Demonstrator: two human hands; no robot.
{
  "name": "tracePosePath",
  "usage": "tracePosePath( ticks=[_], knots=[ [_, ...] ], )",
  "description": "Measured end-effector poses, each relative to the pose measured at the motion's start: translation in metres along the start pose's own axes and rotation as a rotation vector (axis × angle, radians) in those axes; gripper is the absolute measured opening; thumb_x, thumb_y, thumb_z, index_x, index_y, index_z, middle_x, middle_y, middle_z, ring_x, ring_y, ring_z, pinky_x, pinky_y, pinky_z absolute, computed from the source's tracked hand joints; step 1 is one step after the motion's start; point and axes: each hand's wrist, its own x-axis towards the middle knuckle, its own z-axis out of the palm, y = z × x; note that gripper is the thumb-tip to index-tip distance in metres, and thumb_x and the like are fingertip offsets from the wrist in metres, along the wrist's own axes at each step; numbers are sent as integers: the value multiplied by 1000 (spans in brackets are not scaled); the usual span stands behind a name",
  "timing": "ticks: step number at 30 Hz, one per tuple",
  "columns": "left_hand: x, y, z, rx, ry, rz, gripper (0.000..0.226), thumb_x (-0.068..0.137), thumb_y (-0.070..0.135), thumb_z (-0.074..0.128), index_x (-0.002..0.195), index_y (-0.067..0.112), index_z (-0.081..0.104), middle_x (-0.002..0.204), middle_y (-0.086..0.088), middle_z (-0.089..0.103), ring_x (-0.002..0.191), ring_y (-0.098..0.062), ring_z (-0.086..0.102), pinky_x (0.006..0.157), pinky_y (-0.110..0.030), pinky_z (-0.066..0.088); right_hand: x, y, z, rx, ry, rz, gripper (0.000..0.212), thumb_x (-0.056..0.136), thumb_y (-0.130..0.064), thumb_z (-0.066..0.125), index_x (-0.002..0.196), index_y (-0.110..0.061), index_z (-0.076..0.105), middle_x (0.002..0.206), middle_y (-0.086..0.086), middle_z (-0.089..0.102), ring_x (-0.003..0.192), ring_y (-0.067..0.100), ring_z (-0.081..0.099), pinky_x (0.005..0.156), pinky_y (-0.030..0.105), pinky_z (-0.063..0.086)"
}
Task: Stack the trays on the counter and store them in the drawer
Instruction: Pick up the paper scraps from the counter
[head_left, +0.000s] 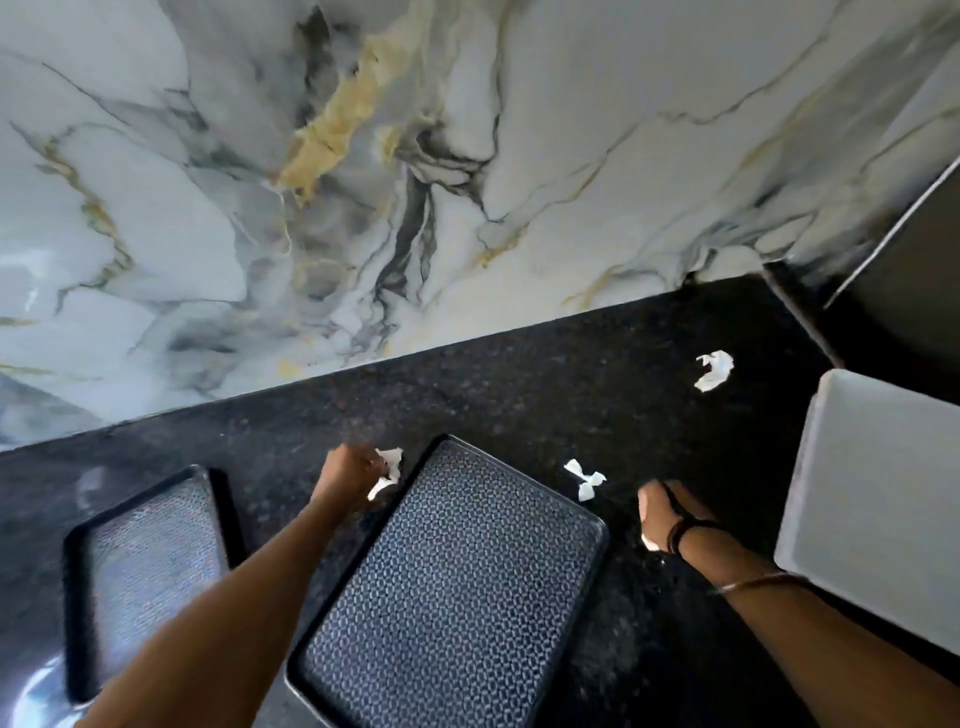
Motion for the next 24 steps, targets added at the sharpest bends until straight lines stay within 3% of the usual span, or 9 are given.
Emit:
tracePosePath(
  ticks=[4, 7, 9, 11, 12, 14, 17, 20, 24],
  knots=[
    [12, 64, -13, -213, 239, 125, 29, 80, 11, 72, 57, 27, 66, 65, -1, 63, 68, -18, 62, 67, -26, 47, 48, 7, -69, 67, 24, 32, 5, 81, -9, 61, 81, -8, 56, 107, 26, 68, 102, 39, 64, 90, 42, 53],
    [2, 141, 14, -248, 67, 459, 20, 76, 11, 80, 68, 26, 69, 96, -1, 62, 84, -4, 57, 77, 0, 42, 79, 22, -119, 293, 268, 63, 13, 78, -5, 65, 89, -2, 59, 108, 27, 66, 104, 42, 62, 92, 47, 51],
    [-15, 179, 55, -186, -215, 577, 14, 75, 13, 81, 72, 24, 73, 126, -4, 56, 113, -12, 54, 96, -17, 47, 95, 32, -142, 281, 520, 103, 36, 76, -12, 69, 111, -6, 62, 121, 23, 59, 109, 43, 57, 98, 48, 48],
    [-30, 198, 99, -25, -366, 606, 7, 78, 17, 78, 76, 24, 76, 138, -1, 50, 127, -20, 45, 103, -40, 47, 108, 36, -154, 352, 531, 176, 54, 78, -16, 70, 129, -12, 55, 137, 19, 49, 120, 42, 52, 106, 44, 41],
    [-35, 204, 118, 69, -401, 621, 5, 79, 20, 76, 81, 24, 77, 137, 0, 50, 127, -21, 44, 103, -42, 46, 115, 37, -156, 406, 473, 208, 57, 79, -16, 70, 133, -12, 52, 142, 16, 48, 125, 38, 51, 108, 41, 40],
    [-39, 211, 145, 257, -411, 637, 13, 82, 21, 70, 94, 20, 74, 131, -4, 51, 122, -23, 45, 98, -41, 47, 126, 36, -151, 427, 434, 219, 40, 84, -15, 65, 123, -7, 61, 133, 15, 59, 122, 33, 56, 104, 38, 44],
    [-41, 220, 161, 346, -370, 598, 17, 85, 17, 64, 100, 10, 67, 118, -12, 58, 109, -29, 58, 87, -41, 52, 121, 30, -133, 445, 548, 143, 27, 94, -17, 45, 99, 0, 66, 113, 24, 67, 107, 40, 61, 90, 43, 47],
    [-46, 231, 159, 273, -373, 508, 9, 84, 10, 61, 90, 6, 66, 102, -16, 69, 93, -31, 67, 80, -39, 55, 90, 20, -112, 442, 571, 85, 26, 93, -15, 44, 91, -1, 66, 106, 24, 68, 101, 41, 62, 79, 38, 45],
    [-83, 248, 148, -124, -147, 401, 11, 78, 0, 61, 71, 2, 69, 74, -6, 72, 69, -15, 65, 65, -24, 54, 22, 5, -93, 483, 505, -44, 11, 78, -6, 59, 77, -2, 70, 91, 21, 73, 90, 36, 68, 75, 38, 54]
  ],
)
